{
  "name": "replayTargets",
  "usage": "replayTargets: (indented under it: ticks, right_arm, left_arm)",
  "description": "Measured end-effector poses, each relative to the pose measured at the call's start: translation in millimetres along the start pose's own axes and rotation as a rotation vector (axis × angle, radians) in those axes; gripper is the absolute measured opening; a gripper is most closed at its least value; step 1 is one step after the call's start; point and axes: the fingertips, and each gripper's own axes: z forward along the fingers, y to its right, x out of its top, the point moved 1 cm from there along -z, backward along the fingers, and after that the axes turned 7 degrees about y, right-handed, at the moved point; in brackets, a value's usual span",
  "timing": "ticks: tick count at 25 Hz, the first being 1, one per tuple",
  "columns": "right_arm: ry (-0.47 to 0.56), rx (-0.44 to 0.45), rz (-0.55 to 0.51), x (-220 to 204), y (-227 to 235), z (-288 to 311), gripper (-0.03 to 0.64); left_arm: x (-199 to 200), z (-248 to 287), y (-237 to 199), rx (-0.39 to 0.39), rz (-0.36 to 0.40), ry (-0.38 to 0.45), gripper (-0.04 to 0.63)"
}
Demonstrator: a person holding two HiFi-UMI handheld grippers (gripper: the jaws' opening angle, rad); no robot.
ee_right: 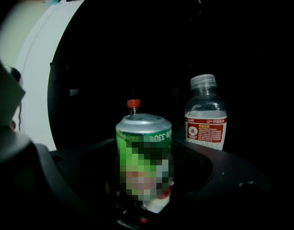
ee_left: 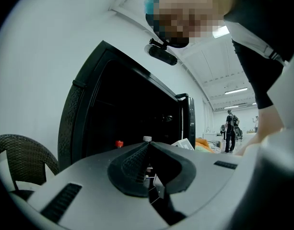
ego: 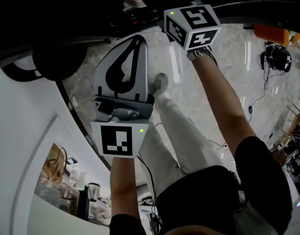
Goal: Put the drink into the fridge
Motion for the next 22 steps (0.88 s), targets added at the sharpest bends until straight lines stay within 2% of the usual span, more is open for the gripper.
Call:
replayTargets:
  ticks: [8,16,22]
  right_arm:
    - [-0.005,-0.001,-0.028,-13,2,9,0.324]
    - [0.045,0.013,-0.065,-16,-1,6,0.324]
    - [0.005,0.018,0.027,-23,-2,0,0.324]
  left_arm:
    - [-4,-1,-6,0.033,0.004,-0.010,0.009]
    - [-10,0,-4,0.009,-0.011,-0.026,0.009]
    - [-9,1,-3,-0.020,-0.012,-0.025,0.009]
